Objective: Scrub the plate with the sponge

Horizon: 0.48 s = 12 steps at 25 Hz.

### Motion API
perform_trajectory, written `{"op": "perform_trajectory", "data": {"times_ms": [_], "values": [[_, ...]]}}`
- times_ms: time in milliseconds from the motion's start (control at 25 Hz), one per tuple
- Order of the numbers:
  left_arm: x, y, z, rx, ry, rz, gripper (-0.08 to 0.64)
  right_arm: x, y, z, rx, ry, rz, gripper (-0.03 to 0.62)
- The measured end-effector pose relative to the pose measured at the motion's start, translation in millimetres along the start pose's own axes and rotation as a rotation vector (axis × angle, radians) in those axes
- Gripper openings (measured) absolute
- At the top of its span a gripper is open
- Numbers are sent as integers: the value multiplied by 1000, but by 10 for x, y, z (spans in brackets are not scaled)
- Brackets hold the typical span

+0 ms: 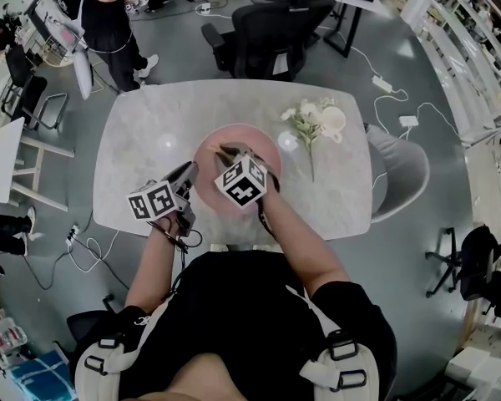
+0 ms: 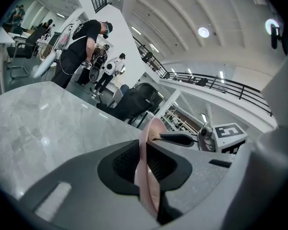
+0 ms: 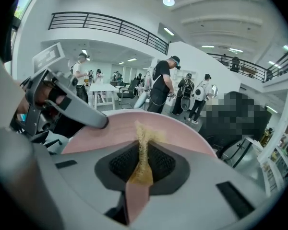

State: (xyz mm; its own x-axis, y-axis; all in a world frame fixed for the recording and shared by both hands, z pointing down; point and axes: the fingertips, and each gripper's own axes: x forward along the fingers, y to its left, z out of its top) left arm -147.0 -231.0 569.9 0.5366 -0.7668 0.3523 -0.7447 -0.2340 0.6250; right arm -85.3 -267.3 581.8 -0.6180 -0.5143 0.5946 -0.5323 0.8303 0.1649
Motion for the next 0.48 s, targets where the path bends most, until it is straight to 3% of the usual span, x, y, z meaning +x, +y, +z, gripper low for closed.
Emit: {"op": "perform_trajectory", "data": {"times_ms": [240, 480], "values": [[-33, -3, -23, -27, 1, -18, 41, -81, -378, -125, 48, 8, -97, 54], [-124, 147, 26, -79, -30, -8, 41, -131, -524, -462, 39, 112, -153, 54]]}}
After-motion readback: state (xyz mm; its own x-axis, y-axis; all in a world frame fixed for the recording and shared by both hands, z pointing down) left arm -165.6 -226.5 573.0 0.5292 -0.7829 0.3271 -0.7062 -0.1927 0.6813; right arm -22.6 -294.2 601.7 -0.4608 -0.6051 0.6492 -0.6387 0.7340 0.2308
